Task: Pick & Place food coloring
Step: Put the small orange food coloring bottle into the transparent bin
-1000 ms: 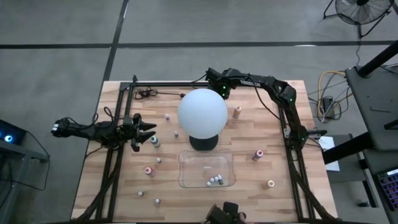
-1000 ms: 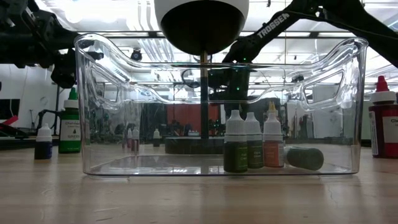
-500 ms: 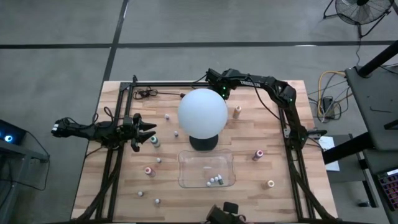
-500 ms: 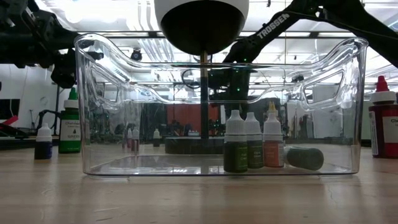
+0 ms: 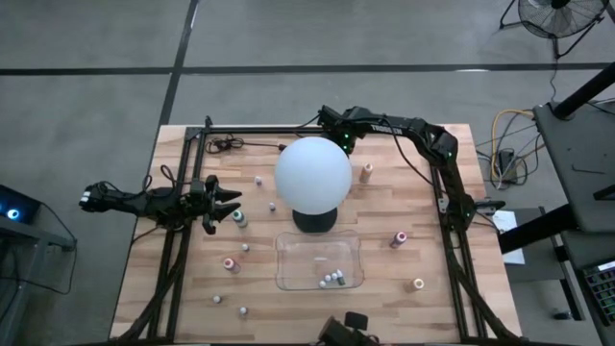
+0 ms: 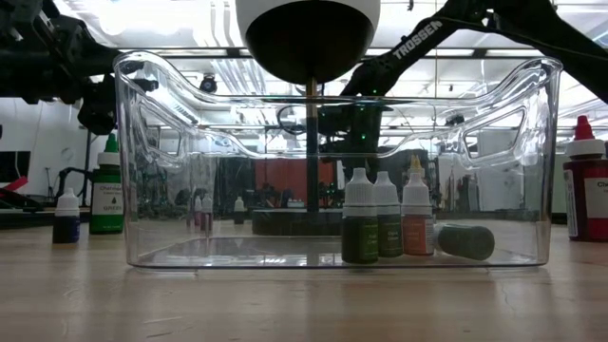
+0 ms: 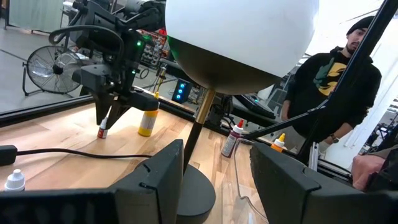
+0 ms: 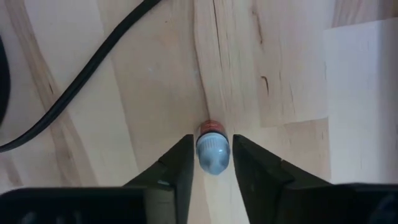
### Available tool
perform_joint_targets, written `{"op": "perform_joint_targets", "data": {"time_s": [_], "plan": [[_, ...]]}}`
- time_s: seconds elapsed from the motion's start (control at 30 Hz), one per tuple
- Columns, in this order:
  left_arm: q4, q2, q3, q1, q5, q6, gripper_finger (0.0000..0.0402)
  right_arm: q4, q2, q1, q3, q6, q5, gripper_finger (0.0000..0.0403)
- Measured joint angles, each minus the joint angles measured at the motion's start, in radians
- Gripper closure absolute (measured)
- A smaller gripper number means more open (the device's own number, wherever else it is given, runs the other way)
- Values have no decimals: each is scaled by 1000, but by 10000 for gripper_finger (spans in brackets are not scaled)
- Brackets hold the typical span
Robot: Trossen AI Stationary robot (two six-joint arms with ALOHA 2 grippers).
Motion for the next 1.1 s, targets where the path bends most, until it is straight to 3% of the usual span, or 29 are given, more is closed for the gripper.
{"op": "perform_joint_targets", "data": {"time_s": [0.23, 0.73, 1.1], "plan": [[0, 0, 0, 0, 0, 0, 241, 1, -2, 0, -8, -5, 0, 339], [0, 0, 0, 0, 0, 0, 241, -60, -17, 3, 26, 0, 11, 338], [0, 0, 0, 0, 0, 0, 241, -163, -128, 6, 57, 10, 77, 338]]}}
